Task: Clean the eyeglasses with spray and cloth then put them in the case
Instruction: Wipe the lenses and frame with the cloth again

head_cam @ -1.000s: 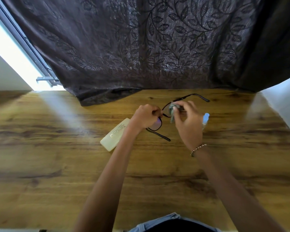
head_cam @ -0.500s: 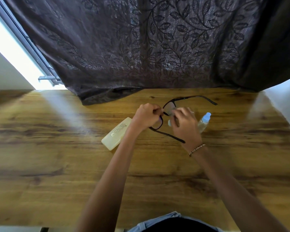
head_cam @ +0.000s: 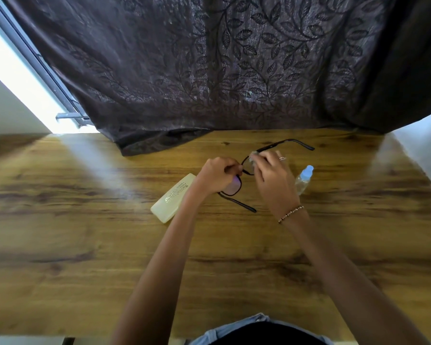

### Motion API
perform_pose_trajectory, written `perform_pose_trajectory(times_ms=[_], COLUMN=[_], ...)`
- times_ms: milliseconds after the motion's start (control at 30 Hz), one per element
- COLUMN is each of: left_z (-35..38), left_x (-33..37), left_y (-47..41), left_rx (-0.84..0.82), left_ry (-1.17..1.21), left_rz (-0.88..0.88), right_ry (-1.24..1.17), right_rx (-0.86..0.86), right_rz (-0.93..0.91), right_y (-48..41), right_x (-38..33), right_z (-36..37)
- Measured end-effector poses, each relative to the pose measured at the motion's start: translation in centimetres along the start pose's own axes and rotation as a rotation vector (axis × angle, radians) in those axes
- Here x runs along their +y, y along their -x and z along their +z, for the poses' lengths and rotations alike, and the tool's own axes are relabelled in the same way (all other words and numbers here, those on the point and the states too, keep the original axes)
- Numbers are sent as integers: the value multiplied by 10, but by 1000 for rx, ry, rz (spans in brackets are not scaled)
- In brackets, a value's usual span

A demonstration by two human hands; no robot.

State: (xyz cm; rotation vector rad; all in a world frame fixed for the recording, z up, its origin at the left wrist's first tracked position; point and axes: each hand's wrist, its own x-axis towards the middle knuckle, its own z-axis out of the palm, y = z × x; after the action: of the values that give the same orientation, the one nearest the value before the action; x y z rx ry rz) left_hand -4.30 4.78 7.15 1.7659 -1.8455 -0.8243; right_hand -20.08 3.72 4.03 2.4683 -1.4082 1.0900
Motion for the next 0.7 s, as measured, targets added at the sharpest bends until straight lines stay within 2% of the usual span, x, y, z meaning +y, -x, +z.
perform_pose_trajectory(times_ms=[100, 200, 267, 367, 467, 600, 700], left_z=[-4, -1, 2, -2, -7, -3, -2], left_x=[-6, -6, -3, -2, -6, -5, -4], left_y=[0, 2, 4, 6, 5, 4, 7], left_rx=[44, 42, 36, 77, 137, 95, 93], left_ry=[43, 32, 4, -9, 4, -27, 0], left_rz=[-19, 15, 49, 73, 59, 81, 76], right_ry=[77, 58, 20, 34, 53, -4, 16], right_rx=[-45, -112, -84, -31, -65, -121, -46], right_rz=[24, -71, -104, -54, -13, -119, -53], right_y=[8, 17, 8, -3, 7, 13, 0], right_x=[-4, -15, -10, 2, 0, -7, 0], right_z=[-2, -2, -4, -12, -16, -8, -9])
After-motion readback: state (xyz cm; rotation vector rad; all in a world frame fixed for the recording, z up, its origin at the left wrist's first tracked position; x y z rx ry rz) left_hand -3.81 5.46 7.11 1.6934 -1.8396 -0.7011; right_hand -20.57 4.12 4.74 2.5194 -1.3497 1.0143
